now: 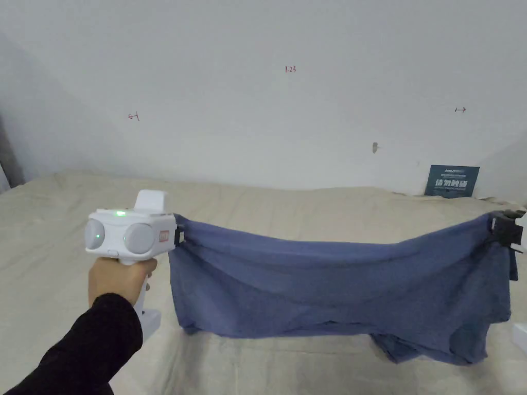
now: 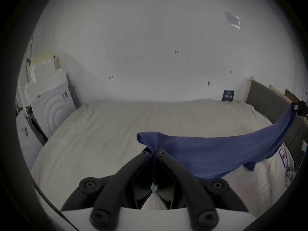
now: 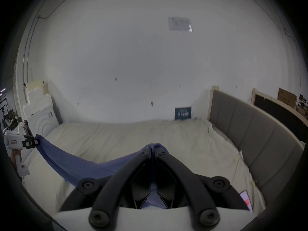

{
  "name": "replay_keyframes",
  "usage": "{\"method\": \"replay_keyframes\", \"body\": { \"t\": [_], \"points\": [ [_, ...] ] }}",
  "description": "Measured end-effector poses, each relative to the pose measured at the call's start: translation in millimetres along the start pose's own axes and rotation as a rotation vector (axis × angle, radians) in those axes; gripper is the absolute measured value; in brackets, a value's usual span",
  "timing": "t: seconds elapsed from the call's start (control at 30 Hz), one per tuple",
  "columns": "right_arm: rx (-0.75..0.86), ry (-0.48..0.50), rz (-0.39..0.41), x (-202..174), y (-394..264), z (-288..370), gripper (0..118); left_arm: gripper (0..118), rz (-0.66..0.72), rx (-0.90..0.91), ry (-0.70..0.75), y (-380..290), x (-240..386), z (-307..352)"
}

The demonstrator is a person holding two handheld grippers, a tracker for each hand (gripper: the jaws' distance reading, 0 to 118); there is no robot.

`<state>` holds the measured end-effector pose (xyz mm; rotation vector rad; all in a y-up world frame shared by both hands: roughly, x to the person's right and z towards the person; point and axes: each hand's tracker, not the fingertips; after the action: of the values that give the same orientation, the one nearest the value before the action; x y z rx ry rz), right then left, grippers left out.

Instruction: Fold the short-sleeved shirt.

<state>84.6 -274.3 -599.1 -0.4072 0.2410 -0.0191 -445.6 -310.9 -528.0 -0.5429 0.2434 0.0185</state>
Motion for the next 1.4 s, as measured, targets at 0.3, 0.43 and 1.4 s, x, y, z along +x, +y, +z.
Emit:
{"method": "replay_keyframes", "body": {
  "t": [0.3,0.43,1.4],
  "points": [
    [-0.151,0.069,-0.053,-0.8,-119.4,60.7,1,0,0.027,-0.145,-0.029,-122.9,-16.9,23.0],
    [-0.193,0.083,-0.104,0.3,-169.0,101.7,1,0,0.055,-0.195,-0.039,-170.9,-23.4,53.2],
    [-0.443,-0.062,-0.198,-5.4,-344.5,231.5,1,0,0.043,-0.381,-0.037,-345.2,-39.0,161.1]
  ]
}}
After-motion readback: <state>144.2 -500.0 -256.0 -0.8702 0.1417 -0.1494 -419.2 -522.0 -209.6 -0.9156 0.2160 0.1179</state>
